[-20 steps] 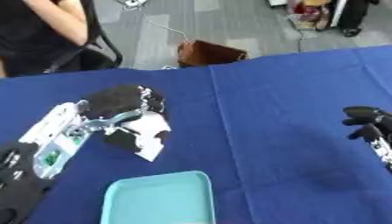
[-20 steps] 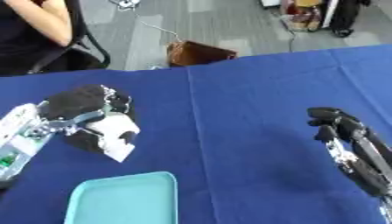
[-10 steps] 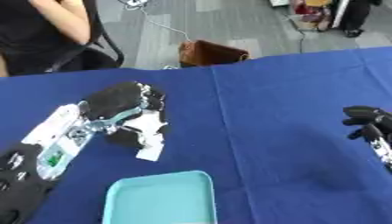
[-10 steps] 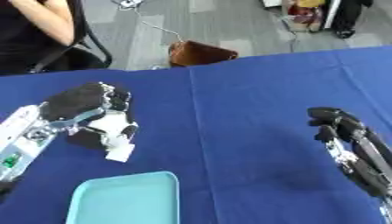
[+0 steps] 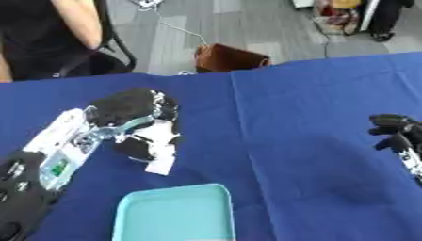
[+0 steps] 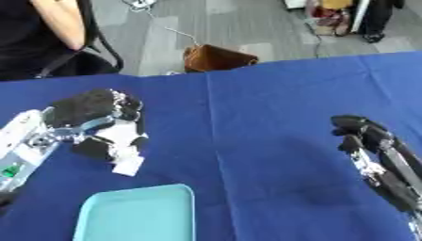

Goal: Pick up objects on the table and place them in the box.

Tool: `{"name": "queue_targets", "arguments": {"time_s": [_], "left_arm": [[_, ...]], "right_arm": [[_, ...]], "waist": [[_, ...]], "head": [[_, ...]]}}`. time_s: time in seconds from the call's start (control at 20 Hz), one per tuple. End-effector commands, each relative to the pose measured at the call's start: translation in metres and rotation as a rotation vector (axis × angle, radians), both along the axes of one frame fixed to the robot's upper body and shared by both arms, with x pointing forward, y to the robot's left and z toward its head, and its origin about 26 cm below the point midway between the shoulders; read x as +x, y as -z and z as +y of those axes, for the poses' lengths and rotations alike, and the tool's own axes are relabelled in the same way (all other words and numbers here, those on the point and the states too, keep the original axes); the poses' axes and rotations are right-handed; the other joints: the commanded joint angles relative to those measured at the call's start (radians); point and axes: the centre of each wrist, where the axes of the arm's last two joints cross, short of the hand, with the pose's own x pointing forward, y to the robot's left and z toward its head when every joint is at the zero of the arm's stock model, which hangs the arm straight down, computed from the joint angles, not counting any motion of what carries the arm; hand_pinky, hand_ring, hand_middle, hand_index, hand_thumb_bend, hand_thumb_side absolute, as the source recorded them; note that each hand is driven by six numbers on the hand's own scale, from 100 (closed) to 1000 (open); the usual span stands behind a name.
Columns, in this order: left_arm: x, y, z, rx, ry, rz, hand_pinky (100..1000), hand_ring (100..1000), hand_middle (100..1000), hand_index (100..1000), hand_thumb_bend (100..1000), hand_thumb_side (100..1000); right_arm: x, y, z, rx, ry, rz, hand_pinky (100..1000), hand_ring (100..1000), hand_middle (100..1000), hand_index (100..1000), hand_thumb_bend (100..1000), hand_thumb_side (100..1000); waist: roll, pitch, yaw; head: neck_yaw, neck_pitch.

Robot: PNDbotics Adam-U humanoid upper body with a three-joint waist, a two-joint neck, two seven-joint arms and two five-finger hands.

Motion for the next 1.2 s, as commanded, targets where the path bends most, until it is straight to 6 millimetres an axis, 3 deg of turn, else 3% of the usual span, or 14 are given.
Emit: {"name": "queue_targets", "arguments": {"time_s": [0.05, 0.1, 0.15, 0.25, 0.3, 0.35, 0.4, 0.45, 0.5, 0.95, 1.05, 1.1, 1.15, 1.2], "left_arm": [[-0.0019, 0.0043, 0.0062, 0.047, -0.012, 0.042, 100, 100, 155, 252, 218, 653], [-0.0021, 0.0049, 0.0059, 0.066, -0.008, 0.053, 100, 100, 182, 276, 266, 674], [-0.0023, 0.0053, 0.0058, 0.086, -0.006, 0.064, 100, 100, 231, 318, 388, 684], [-0.0029, 0.0057, 0.0056, 0.137, -0.007, 0.083, 100, 100, 349, 489, 568, 713], [-0.0032, 0.0060, 0.0056, 0.160, -0.009, 0.091, 147, 212, 428, 596, 628, 745], [-0.0033, 0.0061, 0.0056, 0.179, -0.010, 0.098, 169, 239, 442, 608, 643, 759], [-0.0034, 0.0066, 0.0058, 0.196, -0.012, 0.105, 243, 384, 511, 674, 667, 765], [-0.0033, 0.0069, 0.0059, 0.209, -0.013, 0.112, 202, 310, 475, 644, 662, 771], [-0.0033, 0.0071, 0.0059, 0.219, -0.014, 0.117, 267, 424, 527, 677, 676, 757], [-0.0037, 0.0077, 0.0052, 0.228, -0.005, 0.131, 297, 439, 574, 734, 625, 730], [-0.0038, 0.0080, 0.0049, 0.229, -0.005, 0.135, 267, 383, 541, 704, 532, 636], [-0.0038, 0.0083, 0.0051, 0.228, -0.009, 0.137, 100, 156, 440, 603, 346, 376], [-0.0038, 0.0086, 0.0054, 0.224, -0.014, 0.138, 100, 156, 440, 603, 346, 376], [-0.0039, 0.0087, 0.0057, 0.218, -0.019, 0.137, 100, 100, 321, 462, 210, 122]], "right_arm": [[-0.0010, -0.0091, -0.0006, -0.003, -0.004, -0.028, 645, 781, 847, 855, 100, 862], [-0.0010, -0.0092, -0.0005, -0.003, -0.004, -0.028, 645, 781, 847, 855, 100, 862], [-0.0010, -0.0093, -0.0004, -0.003, -0.004, -0.028, 645, 781, 847, 855, 100, 862], [-0.0010, -0.0093, -0.0006, -0.003, -0.004, -0.028, 645, 781, 847, 855, 100, 862], [-0.0010, -0.0092, -0.0009, -0.003, -0.003, -0.028, 645, 781, 847, 855, 100, 863], [-0.0010, -0.0092, -0.0010, -0.003, -0.003, -0.028, 645, 781, 847, 855, 100, 863], [-0.0010, -0.0092, -0.0010, -0.003, -0.003, -0.028, 645, 781, 847, 855, 100, 862], [-0.0010, -0.0093, -0.0010, -0.002, -0.003, -0.028, 645, 781, 847, 855, 100, 863], [-0.0010, -0.0094, -0.0008, -0.002, -0.004, -0.029, 645, 781, 847, 855, 100, 863], [-0.0010, -0.0094, -0.0007, -0.001, -0.006, -0.028, 645, 781, 847, 855, 100, 864], [-0.0010, -0.0097, -0.0005, -0.001, -0.007, -0.029, 645, 781, 847, 855, 100, 863], [-0.0009, -0.0097, -0.0005, -0.001, -0.007, -0.029, 646, 782, 847, 856, 100, 863], [-0.0009, -0.0096, -0.0006, -0.001, -0.007, -0.029, 646, 782, 847, 856, 100, 863], [-0.0009, -0.0095, -0.0007, -0.001, -0.007, -0.029, 646, 782, 848, 856, 100, 862]], "waist": [[-0.007, -0.021, 0.003], [-0.007, -0.021, 0.002], [-0.007, -0.021, 0.002], [-0.007, -0.021, 0.002], [-0.008, -0.020, 0.002], [-0.008, -0.020, 0.002], [-0.008, -0.020, 0.003], [-0.008, -0.019, 0.003], [-0.008, -0.019, 0.003], [-0.009, -0.017, 0.004], [-0.010, -0.016, 0.004], [-0.010, -0.016, 0.005], [-0.010, -0.016, 0.005], [-0.010, -0.017, 0.005]], "head": [[0.012, -0.003], [0.011, -0.003], [0.011, -0.003], [0.011, -0.003], [0.010, -0.003], [0.010, -0.002], [0.010, -0.002], [0.009, -0.001], [0.009, -0.001], [0.005, 0.000], [0.004, -0.001], [0.003, 0.000], [0.003, 0.000], [0.002, 0.000]]}}
